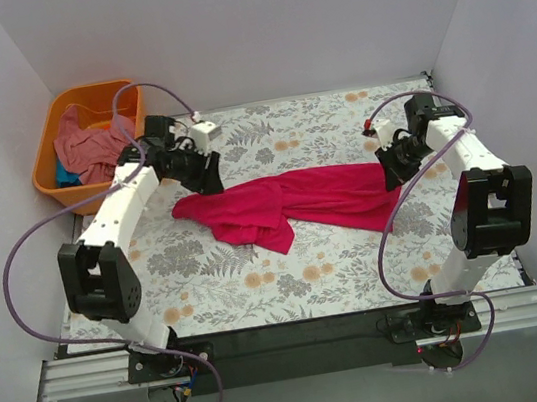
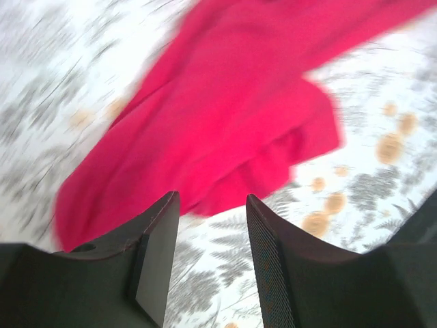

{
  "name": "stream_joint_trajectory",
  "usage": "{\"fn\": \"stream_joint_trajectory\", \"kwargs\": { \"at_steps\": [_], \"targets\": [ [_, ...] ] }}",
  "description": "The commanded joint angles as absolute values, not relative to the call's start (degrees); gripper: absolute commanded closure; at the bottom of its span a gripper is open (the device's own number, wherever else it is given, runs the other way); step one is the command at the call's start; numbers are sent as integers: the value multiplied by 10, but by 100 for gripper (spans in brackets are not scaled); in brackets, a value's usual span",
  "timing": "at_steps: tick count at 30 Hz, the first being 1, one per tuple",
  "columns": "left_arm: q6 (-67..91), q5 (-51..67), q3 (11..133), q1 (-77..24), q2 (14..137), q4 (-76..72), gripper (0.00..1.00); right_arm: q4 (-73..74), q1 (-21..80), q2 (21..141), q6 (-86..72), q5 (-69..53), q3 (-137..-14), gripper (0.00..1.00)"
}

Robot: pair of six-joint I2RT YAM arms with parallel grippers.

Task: Fold and stack the t-shirts
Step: Flatten the tshirt out

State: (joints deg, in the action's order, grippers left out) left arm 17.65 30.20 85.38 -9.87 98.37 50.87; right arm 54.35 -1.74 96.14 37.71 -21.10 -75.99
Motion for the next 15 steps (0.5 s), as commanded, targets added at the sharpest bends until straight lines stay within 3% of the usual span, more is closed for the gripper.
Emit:
{"fn": "stream_joint_trajectory", "kwargs": {
  "at_steps": [1, 8, 15],
  "targets": [
    [144, 360, 799, -195, 915, 440, 57, 552, -16, 949, 372, -236, -758, 99],
    [33, 387, 759, -265, 940, 393, 58, 553, -16, 951, 367, -238, -768, 99],
    [-110, 334, 716, -311, 962, 358, 64, 552, -16, 954, 365, -243, -766, 99]
  ]
}}
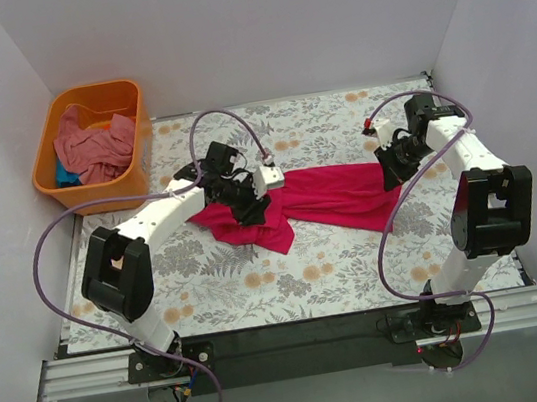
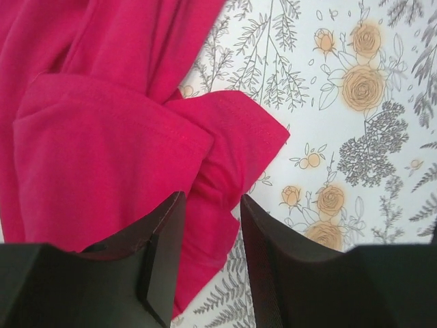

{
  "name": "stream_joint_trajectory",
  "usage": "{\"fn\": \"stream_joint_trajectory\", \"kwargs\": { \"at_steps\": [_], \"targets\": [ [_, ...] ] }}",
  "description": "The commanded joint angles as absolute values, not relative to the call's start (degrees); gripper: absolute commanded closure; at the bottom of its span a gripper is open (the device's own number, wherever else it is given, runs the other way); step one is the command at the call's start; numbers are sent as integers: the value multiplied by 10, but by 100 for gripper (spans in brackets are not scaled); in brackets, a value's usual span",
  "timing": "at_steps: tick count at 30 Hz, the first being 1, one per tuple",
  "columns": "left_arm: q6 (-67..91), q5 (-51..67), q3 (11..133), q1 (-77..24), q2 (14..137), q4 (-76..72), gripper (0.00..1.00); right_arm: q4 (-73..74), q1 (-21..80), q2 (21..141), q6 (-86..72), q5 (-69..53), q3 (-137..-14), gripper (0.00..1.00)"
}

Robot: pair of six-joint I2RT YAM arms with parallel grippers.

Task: Fold and stack the t-shirts
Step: Flatten the tshirt out

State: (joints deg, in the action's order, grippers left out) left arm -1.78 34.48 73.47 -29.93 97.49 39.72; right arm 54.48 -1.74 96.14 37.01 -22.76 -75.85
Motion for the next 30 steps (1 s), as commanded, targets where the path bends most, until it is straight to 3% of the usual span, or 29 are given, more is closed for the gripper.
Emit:
{"fn": "stream_joint_trajectory", "kwargs": {
  "at_steps": [1, 11, 30],
  "targets": [
    [-122, 326, 704, -315, 961, 347, 64, 553, -16, 956, 364, -243, -766, 99],
    [-224, 305, 570, -330, 933, 156, 65, 553, -16, 963, 367, -242, -754, 99],
    [-254, 295, 555, -352, 969, 122, 65, 552, -16, 981, 368, -238, -758, 99]
  ]
}}
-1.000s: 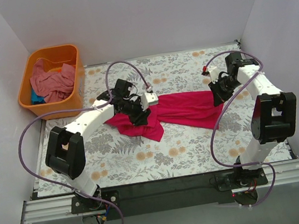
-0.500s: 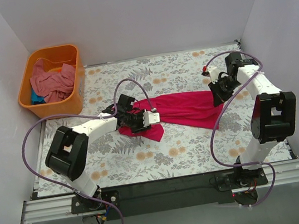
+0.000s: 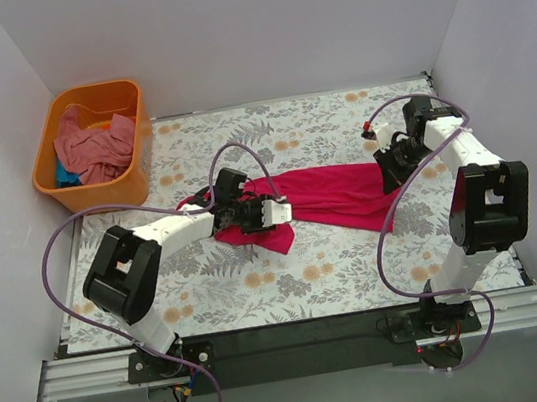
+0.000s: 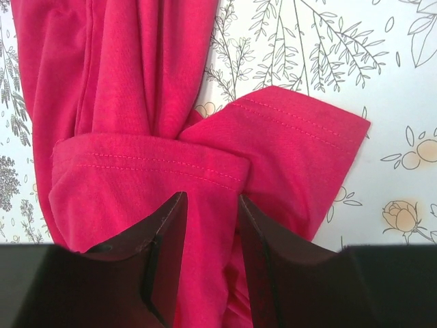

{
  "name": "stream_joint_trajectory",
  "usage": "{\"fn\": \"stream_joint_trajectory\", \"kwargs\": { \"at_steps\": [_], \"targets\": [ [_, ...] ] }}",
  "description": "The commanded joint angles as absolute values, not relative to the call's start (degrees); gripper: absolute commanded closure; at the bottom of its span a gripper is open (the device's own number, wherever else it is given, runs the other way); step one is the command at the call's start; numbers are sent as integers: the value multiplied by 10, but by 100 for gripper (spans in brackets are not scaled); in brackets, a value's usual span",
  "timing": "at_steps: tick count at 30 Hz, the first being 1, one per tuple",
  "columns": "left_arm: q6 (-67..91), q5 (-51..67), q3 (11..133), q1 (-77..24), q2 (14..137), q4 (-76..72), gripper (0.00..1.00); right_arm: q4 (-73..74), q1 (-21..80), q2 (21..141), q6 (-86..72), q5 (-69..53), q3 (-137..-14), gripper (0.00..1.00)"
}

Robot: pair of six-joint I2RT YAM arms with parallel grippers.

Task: Fold and stack the t-shirts
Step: Flatten the tshirt out

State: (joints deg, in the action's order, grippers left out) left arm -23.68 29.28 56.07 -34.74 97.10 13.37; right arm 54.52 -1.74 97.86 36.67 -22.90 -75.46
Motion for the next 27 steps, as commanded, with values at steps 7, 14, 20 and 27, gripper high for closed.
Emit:
{"fn": "stream_joint_trajectory", "kwargs": {
  "at_steps": [7, 14, 20, 27],
  "targets": [
    [-279, 292, 539, -352, 976, 124, 66, 552, -16, 987, 368, -237, -764, 99],
    [-270, 292, 549, -352, 990, 109, 65, 553, -16, 988, 368, -238, -757, 99],
    [-267, 292, 563, -352, 1005, 103, 68, 553, -16, 988, 368, -238, -757, 99],
    [-279, 278, 571, -352, 1002, 98, 84, 553, -17, 984, 368, -237, -755, 99]
  ]
}}
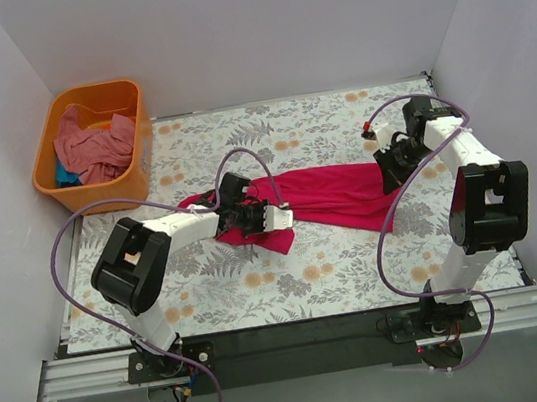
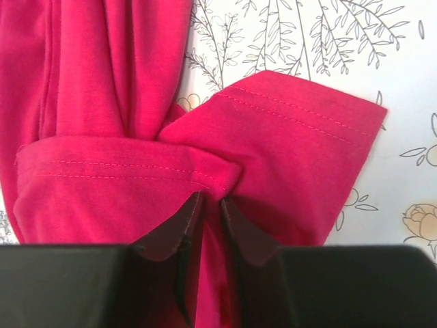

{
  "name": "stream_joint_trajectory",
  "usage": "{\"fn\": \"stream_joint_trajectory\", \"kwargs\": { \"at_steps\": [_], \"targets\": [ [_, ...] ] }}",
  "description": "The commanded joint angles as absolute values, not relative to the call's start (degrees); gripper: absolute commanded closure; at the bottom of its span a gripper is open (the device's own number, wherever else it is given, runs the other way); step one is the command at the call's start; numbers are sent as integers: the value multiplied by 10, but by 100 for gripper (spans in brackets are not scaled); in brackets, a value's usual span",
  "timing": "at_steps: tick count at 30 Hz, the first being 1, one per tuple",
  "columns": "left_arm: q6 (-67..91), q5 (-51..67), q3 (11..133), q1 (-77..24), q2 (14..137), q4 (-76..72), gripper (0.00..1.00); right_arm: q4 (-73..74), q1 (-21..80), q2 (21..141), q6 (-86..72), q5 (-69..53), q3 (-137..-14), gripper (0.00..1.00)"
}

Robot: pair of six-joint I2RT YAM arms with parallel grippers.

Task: Fold and stack the t-shirts
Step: Flatten the tshirt out

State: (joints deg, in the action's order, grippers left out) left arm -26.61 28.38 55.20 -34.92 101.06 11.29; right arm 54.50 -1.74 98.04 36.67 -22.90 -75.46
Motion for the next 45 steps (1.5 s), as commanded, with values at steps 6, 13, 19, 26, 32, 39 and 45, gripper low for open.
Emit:
{"fn": "stream_joint_trajectory", "kwargs": {
  "at_steps": [6, 13, 19, 26, 32, 39, 45],
  "targets": [
    [-284, 258, 591, -350, 969, 119, 92, 554, -16, 981, 367, -237, -765, 99],
    [-181, 277, 680, -329, 923, 176, 100, 557, -17, 964, 362, -235, -789, 99],
    [42, 348, 790, -227, 877, 214, 100, 557, -39, 932, 359, -228, -877, 99],
    [240, 401, 891, -65, 825, 172, 100, 555, -56, 912, 357, -205, -1044, 99],
    [348, 393, 940, 22, 806, 113, 100, 515, -67, 901, 322, -162, -1187, 99],
    [416, 431, 1018, 89, 820, 91, 100, 407, -76, 850, 302, -101, -1213, 99],
    [438, 411, 1005, 89, 768, 94, 100, 359, -76, 789, 290, -86, -1192, 99]
  ]
}}
